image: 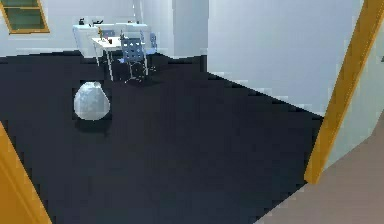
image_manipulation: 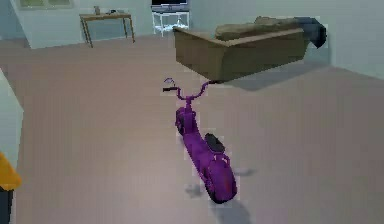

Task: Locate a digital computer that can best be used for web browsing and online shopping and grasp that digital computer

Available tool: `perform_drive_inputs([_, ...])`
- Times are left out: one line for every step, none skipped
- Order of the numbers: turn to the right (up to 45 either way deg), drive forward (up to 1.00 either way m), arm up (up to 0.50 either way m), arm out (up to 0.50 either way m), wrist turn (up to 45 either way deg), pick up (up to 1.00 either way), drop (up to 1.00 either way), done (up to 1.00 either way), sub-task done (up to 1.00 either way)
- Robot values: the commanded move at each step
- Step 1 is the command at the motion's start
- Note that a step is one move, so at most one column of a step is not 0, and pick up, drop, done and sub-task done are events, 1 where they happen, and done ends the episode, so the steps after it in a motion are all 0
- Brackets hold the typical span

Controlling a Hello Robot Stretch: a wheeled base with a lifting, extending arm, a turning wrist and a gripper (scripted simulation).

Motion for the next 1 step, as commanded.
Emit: perform_drive_inputs([0.0,0.5,0.0,0.0,0.0,0.0,0.0,0.0,0.0])
